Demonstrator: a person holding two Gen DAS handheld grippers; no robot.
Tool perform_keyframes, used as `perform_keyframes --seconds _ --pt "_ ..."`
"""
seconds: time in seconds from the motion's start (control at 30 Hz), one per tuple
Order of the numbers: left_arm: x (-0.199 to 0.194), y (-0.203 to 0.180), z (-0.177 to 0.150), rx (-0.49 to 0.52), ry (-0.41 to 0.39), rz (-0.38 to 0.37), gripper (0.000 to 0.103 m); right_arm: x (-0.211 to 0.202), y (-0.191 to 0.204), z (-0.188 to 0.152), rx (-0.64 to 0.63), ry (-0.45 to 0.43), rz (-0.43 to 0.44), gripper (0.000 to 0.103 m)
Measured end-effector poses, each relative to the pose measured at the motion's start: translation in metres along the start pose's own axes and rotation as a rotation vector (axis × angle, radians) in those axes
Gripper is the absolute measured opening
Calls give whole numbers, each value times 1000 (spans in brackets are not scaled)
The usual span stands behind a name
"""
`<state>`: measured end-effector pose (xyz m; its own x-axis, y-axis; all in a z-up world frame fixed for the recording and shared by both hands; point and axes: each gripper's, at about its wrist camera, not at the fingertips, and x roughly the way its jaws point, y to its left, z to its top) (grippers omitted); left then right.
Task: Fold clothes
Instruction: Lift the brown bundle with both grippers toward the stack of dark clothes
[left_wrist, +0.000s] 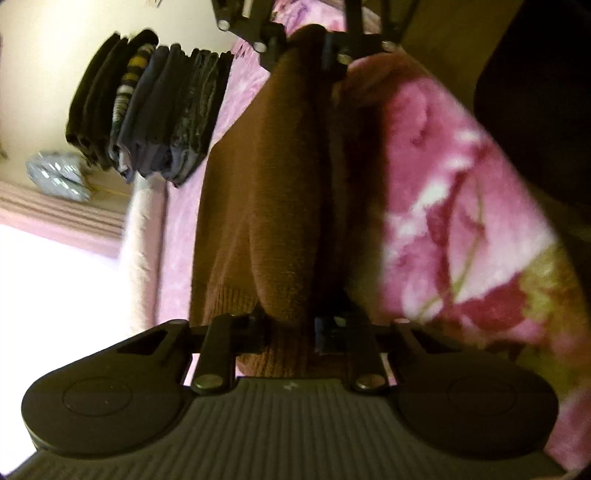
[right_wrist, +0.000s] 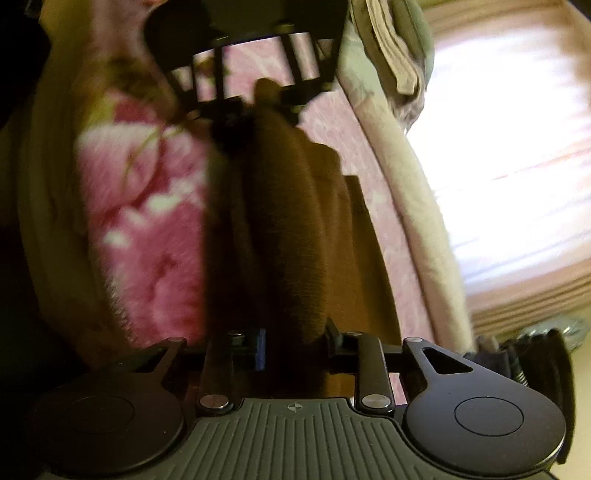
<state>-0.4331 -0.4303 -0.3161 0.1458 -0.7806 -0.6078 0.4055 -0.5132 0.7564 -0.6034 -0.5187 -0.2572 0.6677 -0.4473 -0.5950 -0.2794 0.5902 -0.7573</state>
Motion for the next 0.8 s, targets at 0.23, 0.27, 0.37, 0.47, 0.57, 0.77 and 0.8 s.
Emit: perform_keyframes --seconds 0.23,0.27,0.37,0.47,0.57,0.77,0.8 --pt "-64 107 30 -85 -6 -194 17 -70 -102 35 78 66 172 24" --pt "-75 124 36 -90 -5 -221 17 -83 -116 39 94 73 194 24" --pt "-103 166 56 -77 -1 -282 17 -122 -159 52 143 95 259 24" --pt "-124 201 80 -55 4 -323 17 -156 -198 57 202 109 318 24" --pt "-137 236 104 -39 -7 -320 17 -179 -235 53 249 107 333 24" --pt "-135 300 152 -1 -73 -201 17 -214 -307 30 308 107 204 24" --pt "-132 311 159 3 -89 -180 17 -217 -318 25 311 112 178 24"
